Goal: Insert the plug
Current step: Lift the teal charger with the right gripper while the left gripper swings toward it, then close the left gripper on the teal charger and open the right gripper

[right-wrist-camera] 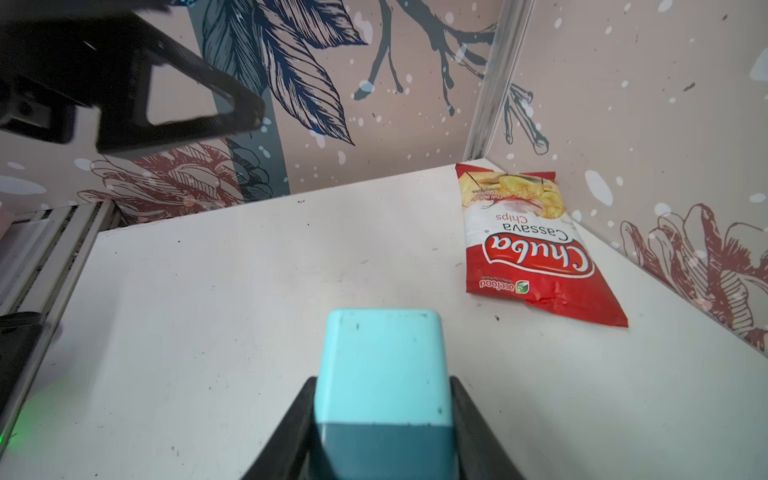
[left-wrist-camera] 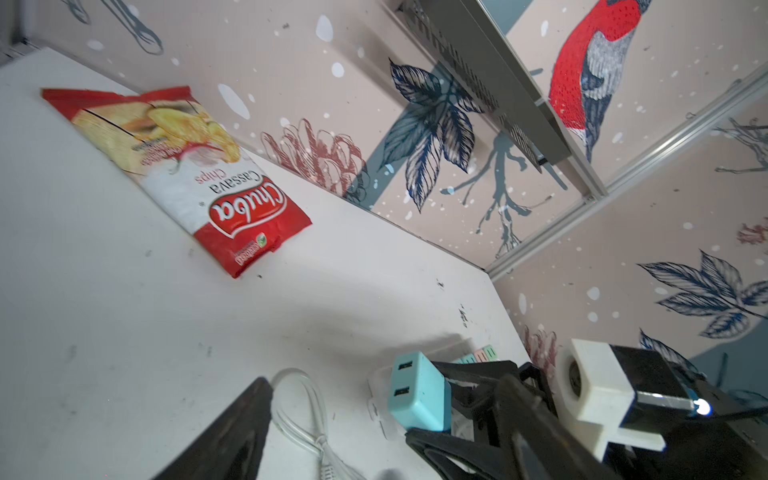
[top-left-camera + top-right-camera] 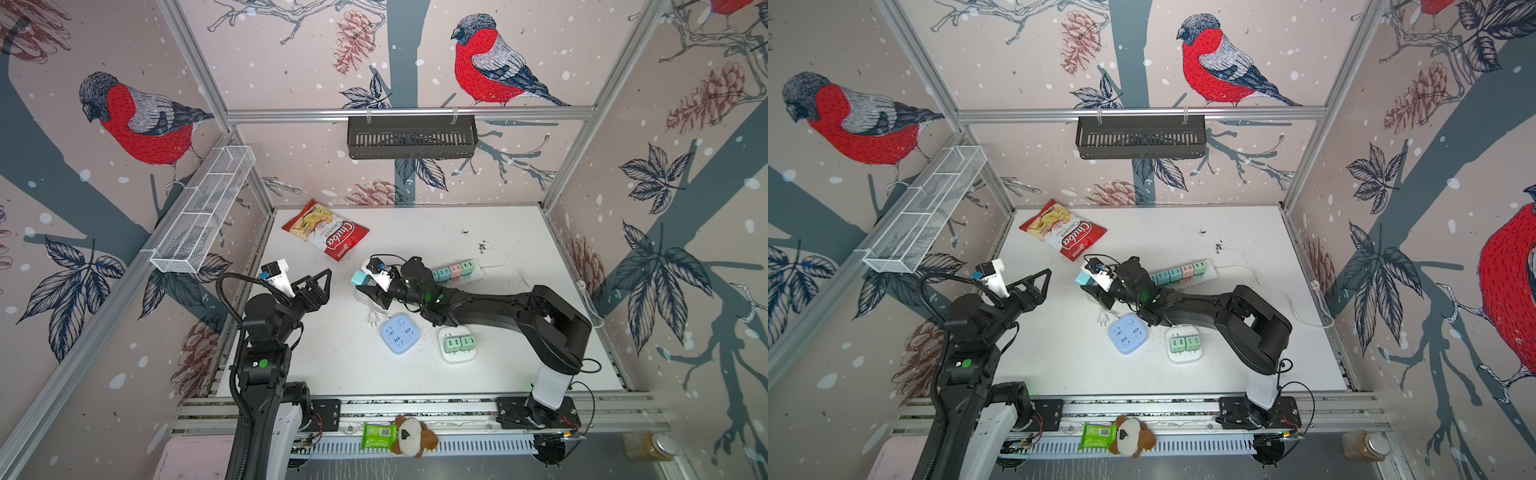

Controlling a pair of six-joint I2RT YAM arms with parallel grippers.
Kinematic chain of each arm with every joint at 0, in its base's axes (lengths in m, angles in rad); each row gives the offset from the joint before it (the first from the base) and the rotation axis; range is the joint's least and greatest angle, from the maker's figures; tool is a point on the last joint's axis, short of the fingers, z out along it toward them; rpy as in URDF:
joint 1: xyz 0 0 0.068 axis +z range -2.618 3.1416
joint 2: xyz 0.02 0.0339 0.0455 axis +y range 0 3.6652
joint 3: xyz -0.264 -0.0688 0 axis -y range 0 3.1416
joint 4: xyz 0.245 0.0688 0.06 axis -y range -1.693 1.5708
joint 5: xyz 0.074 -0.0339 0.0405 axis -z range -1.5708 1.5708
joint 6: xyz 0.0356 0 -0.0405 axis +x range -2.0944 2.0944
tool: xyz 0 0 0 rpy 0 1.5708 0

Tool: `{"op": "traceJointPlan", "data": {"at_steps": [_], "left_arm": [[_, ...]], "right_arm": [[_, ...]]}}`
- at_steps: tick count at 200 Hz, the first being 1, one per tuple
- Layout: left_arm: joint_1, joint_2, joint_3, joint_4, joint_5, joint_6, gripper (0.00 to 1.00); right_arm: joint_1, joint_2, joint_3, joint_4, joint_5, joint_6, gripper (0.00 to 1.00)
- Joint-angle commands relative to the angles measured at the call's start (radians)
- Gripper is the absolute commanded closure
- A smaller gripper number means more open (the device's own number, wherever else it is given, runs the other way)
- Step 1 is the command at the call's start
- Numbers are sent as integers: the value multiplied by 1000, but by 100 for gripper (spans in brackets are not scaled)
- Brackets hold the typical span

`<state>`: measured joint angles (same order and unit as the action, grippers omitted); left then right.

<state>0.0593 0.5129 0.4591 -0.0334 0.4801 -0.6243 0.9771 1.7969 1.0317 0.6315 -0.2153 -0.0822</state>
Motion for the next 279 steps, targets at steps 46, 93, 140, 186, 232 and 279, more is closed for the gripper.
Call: {"op": "traceJointPlan", "data": {"at_steps": [46,93,140,186,232,279], "left_arm": [[-108,72,-33,152,92,-124,25],[-146,89,-46,185,108,-135,29],[-191,134,-49,234,115,-139,33],[-244,202,-51,290,114,-135,52],[-246,242,-36,309,121,-115,100],[-246,269,-12,288,110,-14,100]], "right_arm": [[54,-65,-107,272,60,-37,95],[84,-58,-108,301,82,-50,96],[103,-37,-96,319,85,-53,96],[109,-11,-93,345,93,-51,97],[109,-25,-131,391,109,-44,80],[100,-125,-249,441,201,-23,34]]}}
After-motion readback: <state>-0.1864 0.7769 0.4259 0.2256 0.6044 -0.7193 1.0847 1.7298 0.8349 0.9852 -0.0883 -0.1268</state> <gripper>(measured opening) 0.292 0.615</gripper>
